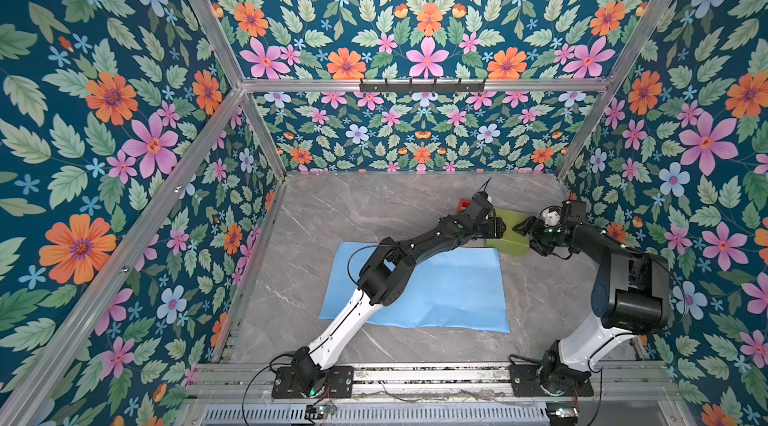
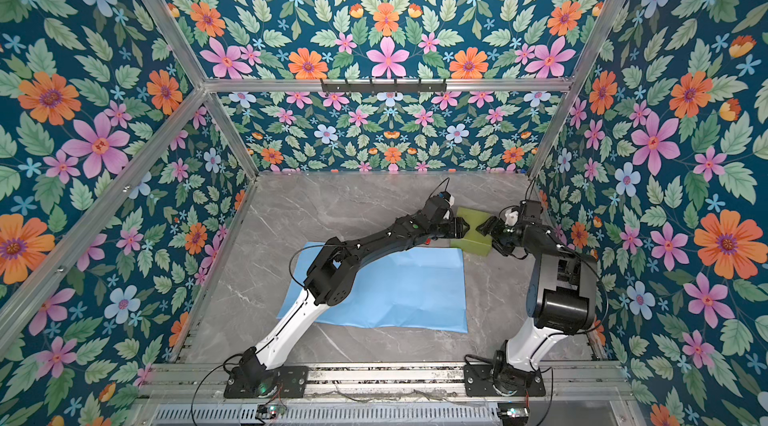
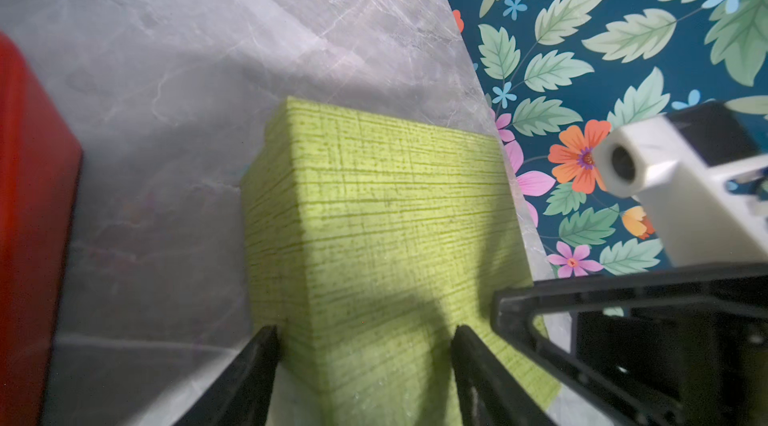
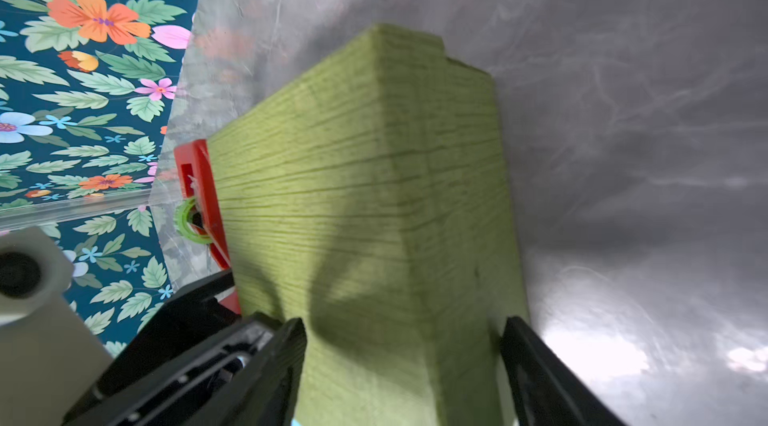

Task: Wrap the gift box in paper
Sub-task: 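Grip the green box from both sides with both grippers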

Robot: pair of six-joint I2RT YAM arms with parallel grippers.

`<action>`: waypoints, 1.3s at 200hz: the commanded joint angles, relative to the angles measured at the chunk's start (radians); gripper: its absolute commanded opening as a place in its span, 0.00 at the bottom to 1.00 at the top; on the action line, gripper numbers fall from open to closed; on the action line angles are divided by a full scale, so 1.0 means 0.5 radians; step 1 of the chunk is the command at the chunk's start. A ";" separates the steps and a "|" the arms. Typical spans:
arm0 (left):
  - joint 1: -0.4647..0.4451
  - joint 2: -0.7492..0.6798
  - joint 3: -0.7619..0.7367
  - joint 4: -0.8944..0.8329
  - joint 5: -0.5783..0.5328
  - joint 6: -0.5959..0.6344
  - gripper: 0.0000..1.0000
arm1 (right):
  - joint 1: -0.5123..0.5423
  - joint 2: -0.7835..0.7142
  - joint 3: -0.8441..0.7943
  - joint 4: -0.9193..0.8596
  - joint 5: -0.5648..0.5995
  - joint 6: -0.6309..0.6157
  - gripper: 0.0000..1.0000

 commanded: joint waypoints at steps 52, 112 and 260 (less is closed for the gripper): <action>-0.011 0.025 0.066 0.183 0.341 -0.174 0.68 | -0.029 -0.077 -0.139 0.397 -0.330 0.127 0.71; -0.083 -0.195 -0.035 0.259 0.387 -0.114 0.65 | -0.031 -0.462 -0.319 0.495 -0.402 0.255 0.68; -0.111 -1.899 -2.443 0.678 0.083 -0.319 0.62 | 1.463 -1.211 -0.772 0.299 0.506 0.759 0.65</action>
